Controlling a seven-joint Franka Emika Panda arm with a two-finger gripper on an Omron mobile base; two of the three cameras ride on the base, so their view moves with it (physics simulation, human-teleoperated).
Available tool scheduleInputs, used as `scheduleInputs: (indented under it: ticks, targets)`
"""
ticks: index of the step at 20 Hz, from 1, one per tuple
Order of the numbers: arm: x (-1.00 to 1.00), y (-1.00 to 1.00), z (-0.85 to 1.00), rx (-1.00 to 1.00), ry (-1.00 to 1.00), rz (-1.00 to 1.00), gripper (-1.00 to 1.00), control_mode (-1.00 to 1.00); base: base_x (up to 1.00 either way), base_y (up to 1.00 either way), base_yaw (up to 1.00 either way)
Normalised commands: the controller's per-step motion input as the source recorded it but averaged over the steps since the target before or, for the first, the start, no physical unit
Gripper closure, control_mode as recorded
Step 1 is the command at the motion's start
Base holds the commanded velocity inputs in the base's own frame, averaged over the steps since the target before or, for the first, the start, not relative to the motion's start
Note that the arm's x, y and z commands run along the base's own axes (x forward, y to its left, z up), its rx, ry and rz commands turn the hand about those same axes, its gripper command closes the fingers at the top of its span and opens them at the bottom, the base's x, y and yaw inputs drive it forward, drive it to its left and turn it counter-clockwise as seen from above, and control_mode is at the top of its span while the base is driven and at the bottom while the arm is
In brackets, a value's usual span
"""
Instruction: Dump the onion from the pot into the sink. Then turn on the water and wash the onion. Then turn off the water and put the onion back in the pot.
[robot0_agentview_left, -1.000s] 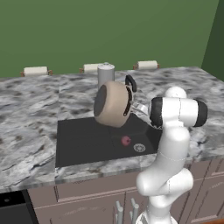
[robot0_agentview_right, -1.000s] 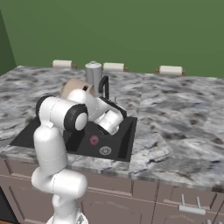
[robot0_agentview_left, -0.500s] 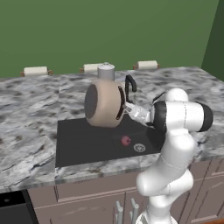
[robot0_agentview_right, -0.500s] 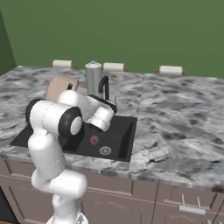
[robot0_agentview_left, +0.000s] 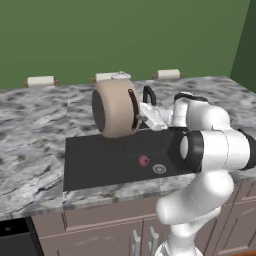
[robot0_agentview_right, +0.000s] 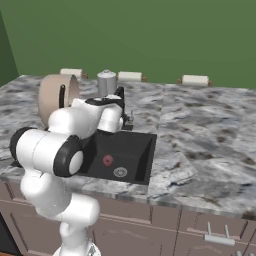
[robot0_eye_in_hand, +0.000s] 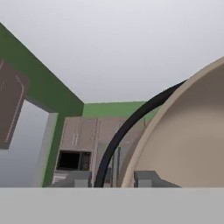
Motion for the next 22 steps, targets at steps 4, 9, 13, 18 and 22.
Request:
scheduleInputs:
  ticks: [4,9,13,18,22]
  targets:
    - [-0.45,0.04,0.24,-0.26,-0.15,-0.04,1.0,-1.0,0.0,0.0,0.0]
    - [-0.48,0.0,0.02,-0.33,-0.14,-0.13,1.0,-1.0,0.0,0.0,0.0]
    - [-0.39,-0.08,0.08,-0.35,-0.08,-0.24,1.0,-1.0,0.0,0.0,0.0]
    - [-0.23,-0.19,0.35,-0.27,-0.06,-0.23,1.0,-1.0,0.0,0.0,0.0]
    - [-0.09,-0.19,0.56,-0.23,-0.09,-0.18,1.0,-1.0,0.0,0.0,0.0]
